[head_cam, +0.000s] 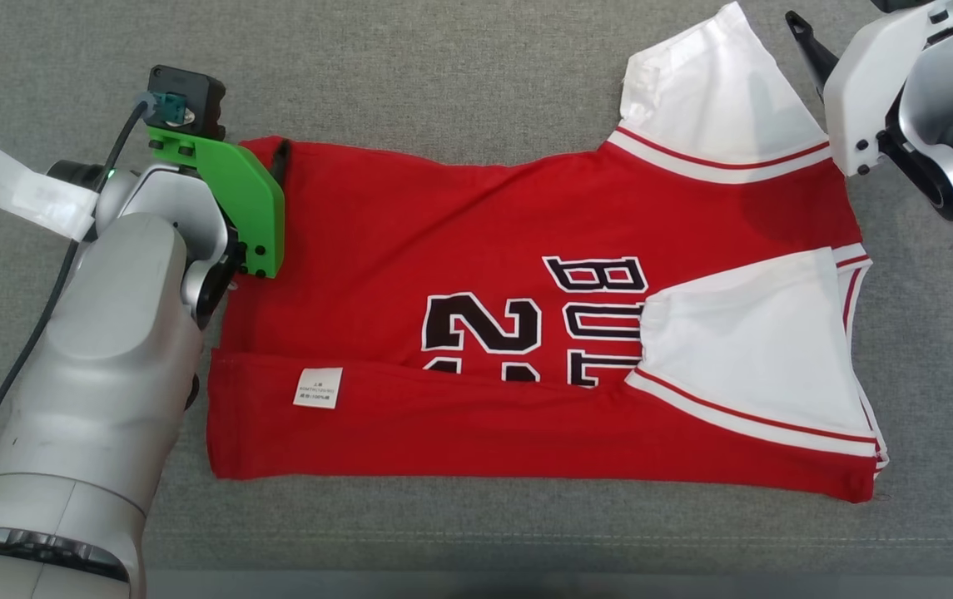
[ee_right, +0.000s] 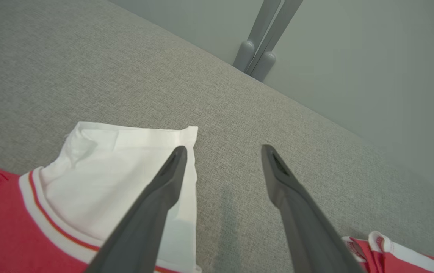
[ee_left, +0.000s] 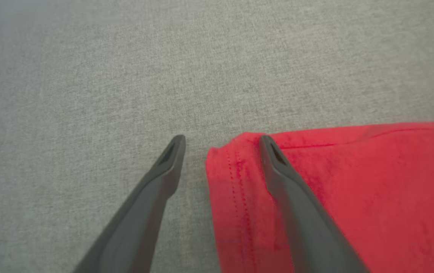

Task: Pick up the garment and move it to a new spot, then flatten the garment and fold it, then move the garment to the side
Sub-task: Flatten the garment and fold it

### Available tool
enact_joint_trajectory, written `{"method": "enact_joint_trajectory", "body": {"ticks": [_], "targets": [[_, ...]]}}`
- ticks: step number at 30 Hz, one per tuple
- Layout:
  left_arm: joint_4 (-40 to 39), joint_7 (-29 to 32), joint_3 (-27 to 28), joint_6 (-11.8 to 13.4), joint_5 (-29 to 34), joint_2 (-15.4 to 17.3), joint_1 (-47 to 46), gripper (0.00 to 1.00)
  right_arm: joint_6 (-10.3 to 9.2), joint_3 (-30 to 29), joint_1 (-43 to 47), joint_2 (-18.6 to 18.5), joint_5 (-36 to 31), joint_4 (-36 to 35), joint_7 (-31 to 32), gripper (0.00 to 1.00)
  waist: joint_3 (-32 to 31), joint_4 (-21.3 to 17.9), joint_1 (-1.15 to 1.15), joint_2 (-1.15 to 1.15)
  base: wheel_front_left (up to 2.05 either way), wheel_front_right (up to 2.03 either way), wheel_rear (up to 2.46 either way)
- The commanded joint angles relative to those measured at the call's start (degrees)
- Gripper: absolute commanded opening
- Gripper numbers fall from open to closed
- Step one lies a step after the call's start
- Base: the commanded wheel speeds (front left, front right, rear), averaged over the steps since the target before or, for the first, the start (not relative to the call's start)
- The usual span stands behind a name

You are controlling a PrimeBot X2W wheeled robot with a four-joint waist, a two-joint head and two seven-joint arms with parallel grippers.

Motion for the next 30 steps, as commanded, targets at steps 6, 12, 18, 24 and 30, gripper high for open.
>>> {"method": "enact_joint_trajectory", "body": {"ticks": [6, 12, 18, 24, 30], "targets": [[1.6, -1.0, 0.9, 0.7, -1.1, 0.4, -2.3, 1.00, -0.07, 0.3, -1.9, -0.5, 0.7, 1.7, -1.2, 1.00, 0.3, 0.3, -0.01, 0.00, 0.00, 0.00, 0.00], [3.0, 0.6, 0.5, 0.8, -1.5, 0.9, -3.1, 1.00, -0.07, 0.4, -2.6, -0.4, 0.8, 3.1, -2.0, 1.00, -0.3, 0.7, -0.01, 0.00, 0.00, 0.00, 0.00], [4.0, 2.5, -0.5, 0.1, -2.3, 0.6, -2.0, 1.00, -0.07, 1.2, -3.7, 0.3, 1.0, 3.7, -2.3, 1.00, -0.1, -0.5, -0.01, 0.00, 0.00, 0.00, 0.00], [3.4, 2.0, -0.8, 0.2, -3.1, 0.1, -3.5, 1.00, -0.07, 0.9, -4.7, -1.0, 1.0, 3.6, -2.4, 1.00, 0.8, -0.5, -0.01, 0.00, 0.00, 0.00, 0.00], [3.3, 0.4, -0.6, 2.0, -2.5, 1.2, -4.2, 1.00, -0.07, 0.5, -3.6, -1.3, 0.7, 4.3, -3.0, 1.00, 0.0, -0.4, -0.01, 0.00, 0.00, 0.00, 0.00]]}}
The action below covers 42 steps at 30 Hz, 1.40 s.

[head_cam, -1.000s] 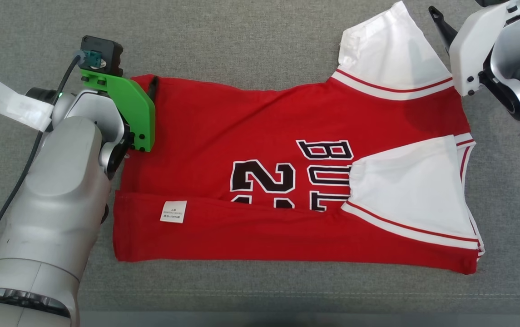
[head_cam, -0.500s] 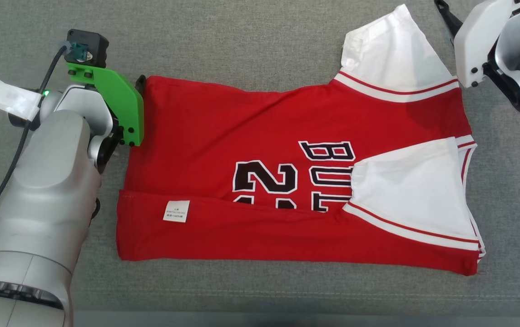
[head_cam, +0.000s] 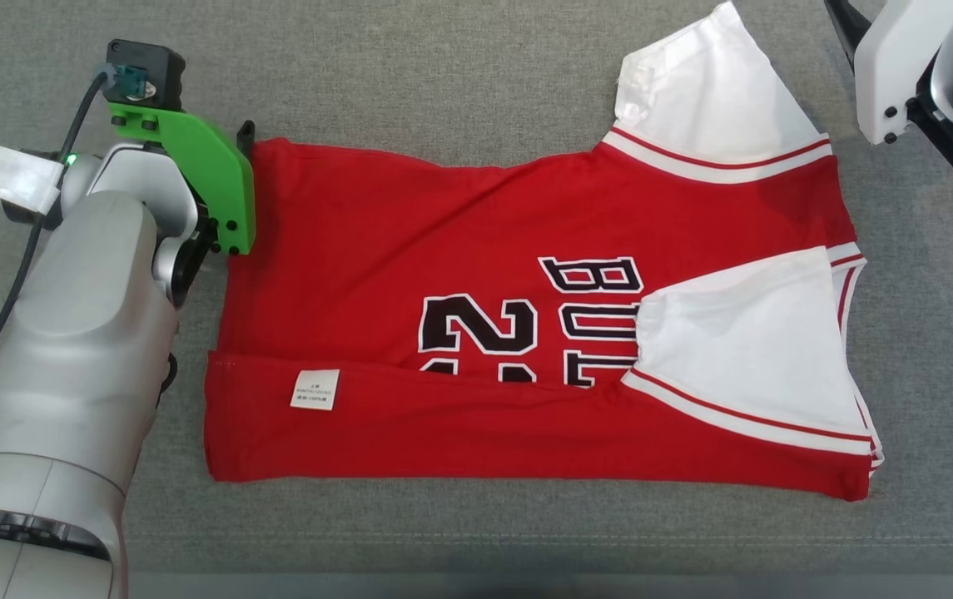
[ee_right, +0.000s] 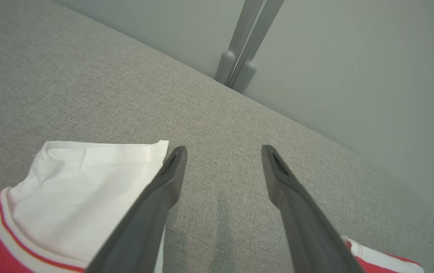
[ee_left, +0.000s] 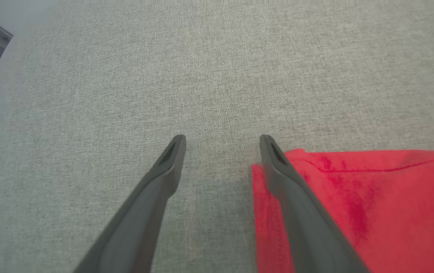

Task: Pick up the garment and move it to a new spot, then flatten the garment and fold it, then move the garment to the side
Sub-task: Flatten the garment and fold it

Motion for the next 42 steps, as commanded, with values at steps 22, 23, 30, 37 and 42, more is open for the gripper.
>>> {"method": "enact_joint_trajectory", "body": {"ticks": [22, 23, 30, 37, 42], "targets": [[1.3, 6.3, -1.6, 1.2, -2.8, -0.6, 1.4, 0.40, -0.07, -0.6, 1.3, 0.4, 0.3, 1.1, -0.1, 1.00, -0.4, -0.9, -0.01, 0.00, 0.00, 0.00, 0.00], [1.4, 6.4, -1.7, 1.4, -2.8, -0.8, 1.4, 0.22, -0.07, -0.7, 1.1, 0.2, 0.2, 1.4, 0.0, 1.00, -0.3, -0.9, -0.01, 0.00, 0.00, 0.00, 0.00], [1.4, 6.0, -2.3, 1.0, -3.5, -2.9, 1.9, 0.00, -0.07, -0.3, 0.4, 0.9, 0.7, 3.9, 1.5, 1.00, -0.1, 0.5, -0.01, 0.00, 0.00, 0.00, 0.00], [1.3, 5.2, -3.2, 0.5, -3.7, -4.2, 1.0, 0.00, -0.07, 2.6, -2.7, 1.7, 2.5, 7.1, 4.3, 1.00, 0.8, 2.4, -0.01, 0.00, 0.00, 0.00, 0.00], [0.8, 4.7, -3.9, 0.1, -3.9, -5.7, -0.1, 0.00, -0.07, 3.5, -5.1, 1.9, 3.0, 10.2, 5.7, 0.98, 1.7, 3.9, -0.01, 0.00, 0.00, 0.00, 0.00]]}}
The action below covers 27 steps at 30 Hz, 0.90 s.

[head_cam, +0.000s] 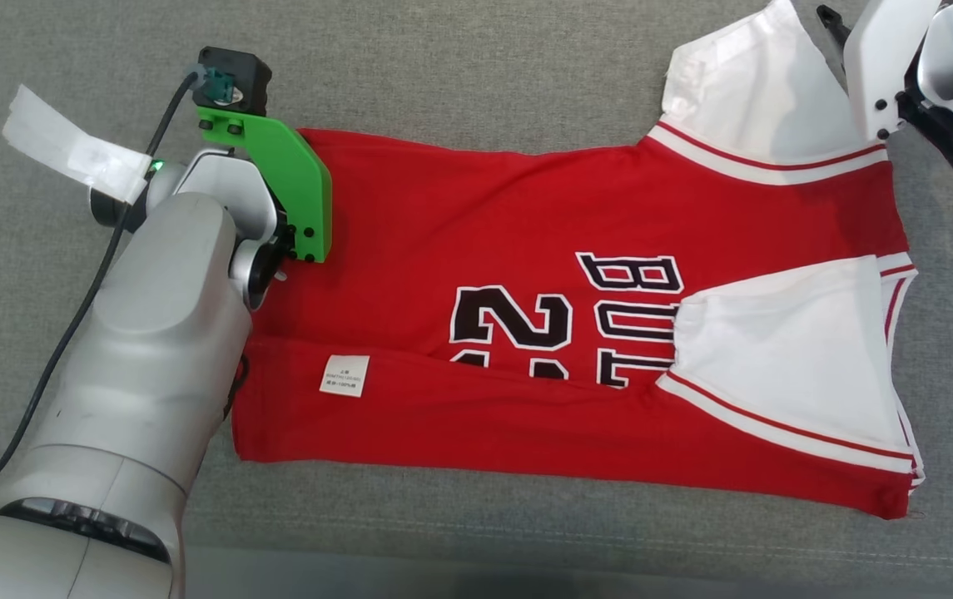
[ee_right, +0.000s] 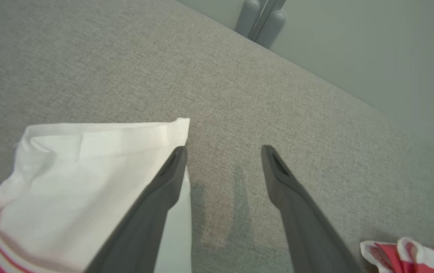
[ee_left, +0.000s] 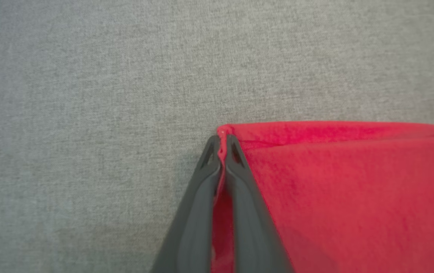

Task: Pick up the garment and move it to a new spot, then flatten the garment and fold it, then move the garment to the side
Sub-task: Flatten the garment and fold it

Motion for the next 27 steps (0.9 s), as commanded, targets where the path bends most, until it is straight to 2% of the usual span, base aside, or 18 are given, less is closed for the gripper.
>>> {"method": "enact_joint_trajectory", "body": {"ticks": [1, 2, 6, 8, 9, 11, 15, 16, 17, 18, 19, 27], "targets": [[0.4, 0.0, -0.4, -0.4, -0.4, -0.7, -0.1, 0.00, -0.07, 0.2, -0.9, 0.0, 0.5, 0.7, 0.4, 0.90, 0.8, 1.0, 0.00, 0.00, 0.00, 0.00, 0.00], [0.3, 0.0, -0.5, -0.4, -0.6, -1.0, -0.3, 0.00, -0.07, 0.4, -1.4, 0.2, 0.6, 1.4, 0.6, 0.87, 1.1, 1.4, 0.00, 0.00, 0.00, 0.00, 0.00], [0.2, -0.3, -1.2, -0.6, -0.7, -1.8, -1.3, 0.00, -0.07, 1.0, -3.3, 0.7, 1.0, 4.1, 0.9, 0.84, 2.2, 2.5, 0.00, 0.00, 0.00, 0.00, 0.00], [0.2, -0.5, -1.5, -0.6, -0.8, -2.1, -1.6, 0.00, -0.07, 1.6, -3.9, 1.0, 1.3, 5.3, 1.4, 0.71, 2.7, 2.8, 0.00, 0.00, 0.00, 0.00, 0.00], [0.3, -0.6, -1.7, -0.6, -0.9, -2.2, -1.8, 0.00, -0.07, 2.1, -4.2, 1.0, 1.4, 5.7, 1.6, 0.70, 2.9, 3.0, 0.00, 0.00, 0.00, 0.00, 0.00], [0.5, -0.5, -1.9, -0.7, -1.1, -2.4, -2.0, 0.00, -0.07, 2.7, -4.8, 1.2, 1.8, 6.4, 1.8, 0.77, 3.2, 3.2, 0.00, 0.00, 0.00, 0.00, 0.00], [0.8, -0.8, -2.4, -0.7, -1.4, -2.8, -2.2, 0.00, -0.07, 4.0, -5.4, 0.9, 2.5, 7.3, 1.7, 0.71, 3.7, 3.6, 0.00, 0.00, 0.00, 0.00, 0.00], [0.9, -0.9, -2.5, -0.7, -1.5, -2.8, -2.3, 0.00, -0.07, 4.3, -5.6, 0.8, 2.7, 7.6, 1.6, 0.55, 3.7, 3.7, 0.00, 0.00, 0.00, 0.00, 0.00], [1.1, -0.8, -2.7, -0.7, -1.5, -2.9, -2.4, 0.00, -0.07, 4.6, -5.7, 0.8, 2.9, 7.8, 1.5, 0.44, 3.8, 3.7, 0.00, 0.00, 0.00, 0.00, 0.00], [1.2, -0.9, -2.7, -0.6, -1.6, -2.9, -2.5, 0.00, -0.07, 4.9, -5.9, 0.8, 3.0, 7.9, 1.4, 0.25, 4.0, 3.8, 0.00, 0.00, 0.00, 0.00, 0.00], [1.3, -1.0, -2.8, -0.6, -1.6, -3.0, -2.6, 0.00, -0.07, 5.2, -6.1, 0.8, 3.2, 8.0, 1.1, 0.00, 4.1, 3.8, 0.00, 0.00, 0.00, 0.00, 0.00], [1.7, -4.2, -2.9, -0.1, -1.8, -2.6, -2.8, 0.00, -0.07, 6.4, -5.8, -0.3, 6.0, 6.8, -3.9, 0.00, 2.9, 3.5, 0.00, 0.00, 0.00, 0.00, 0.00]]}}
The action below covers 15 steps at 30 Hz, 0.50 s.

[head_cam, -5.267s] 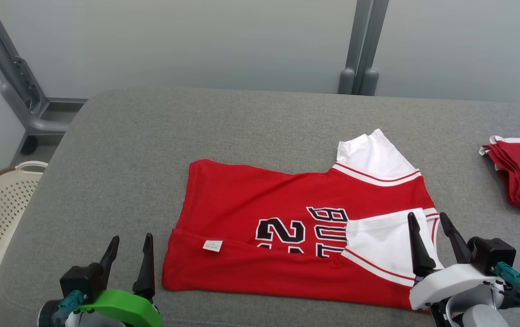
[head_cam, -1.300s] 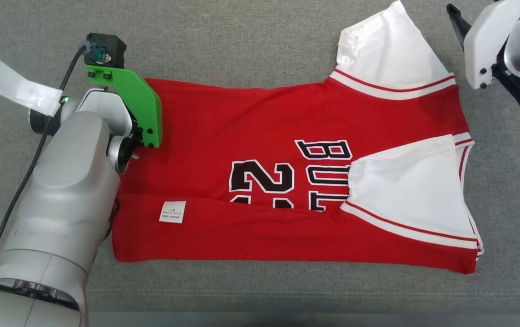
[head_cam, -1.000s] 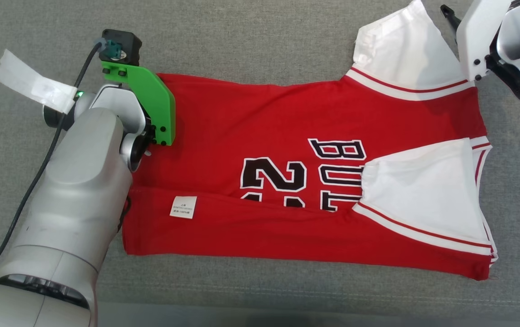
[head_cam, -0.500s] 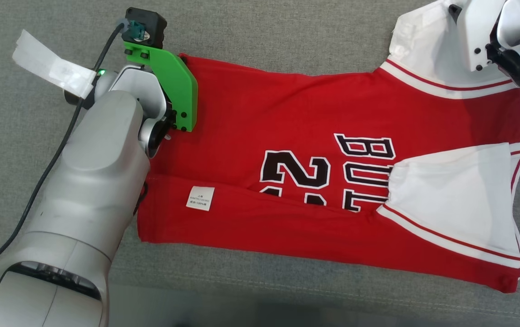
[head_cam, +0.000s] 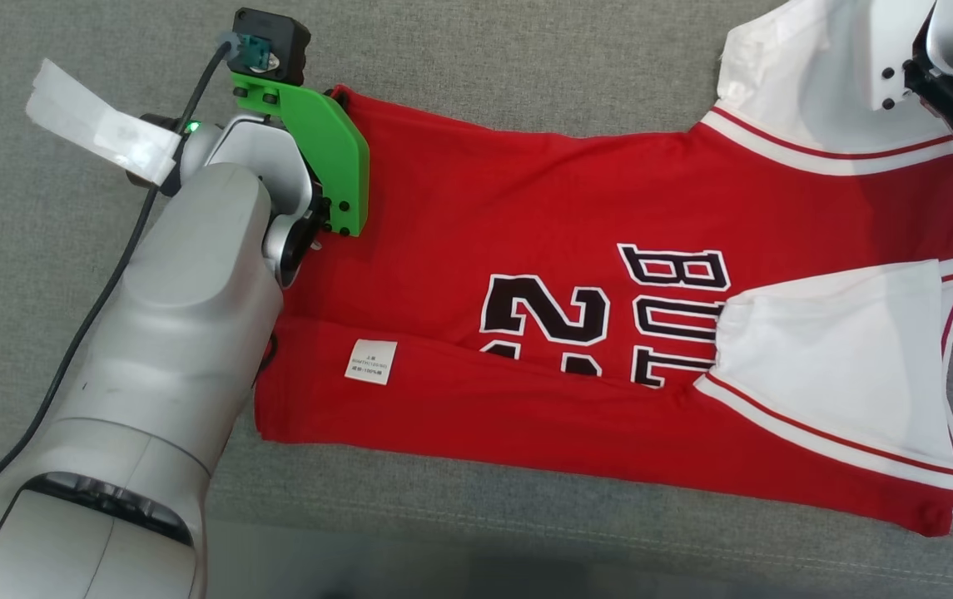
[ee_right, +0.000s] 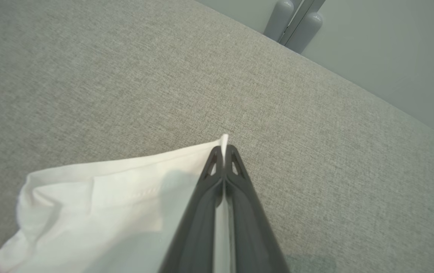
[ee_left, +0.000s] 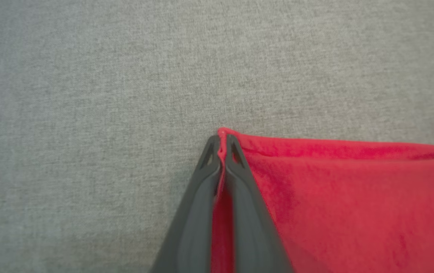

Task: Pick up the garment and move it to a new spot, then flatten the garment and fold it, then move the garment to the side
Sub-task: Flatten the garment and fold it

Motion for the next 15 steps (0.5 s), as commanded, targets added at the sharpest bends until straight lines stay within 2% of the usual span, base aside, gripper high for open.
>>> {"method": "enact_joint_trajectory", "body": {"ticks": [1, 6, 14, 15], "targets": [[0.6, -0.2, -0.3, 0.2, 0.1, 0.2, 0.9, 0.00, -0.07, 0.1, 1.0, -0.4, 0.9, -0.6, -0.8, 0.00, -0.9, -0.2, 0.00, 0.00, 0.00, 0.00, 0.00], [0.8, -2.2, -0.3, 0.5, 0.1, 1.6, 1.6, 0.00, -0.07, 0.8, 5.1, -3.3, 7.8, -5.7, -2.5, 0.00, -3.4, -1.0, 0.00, 0.00, 0.00, 0.00, 0.00], [-1.5, -4.9, -1.3, 0.3, 1.2, 4.4, 3.8, 0.00, -0.06, 1.7, 14.6, -13.1, 18.5, -20.7, -3.5, 0.00, -7.6, -2.2, 0.00, 0.00, 0.00, 0.00, 0.00], [-1.5, -4.9, -1.3, 0.3, 1.2, 4.4, 3.8, 0.00, -0.06, 1.7, 14.6, -13.1, 18.5, -20.7, -3.5, 0.00, -7.6, -2.2, 0.00, 0.00, 0.00, 0.00, 0.00]]}}
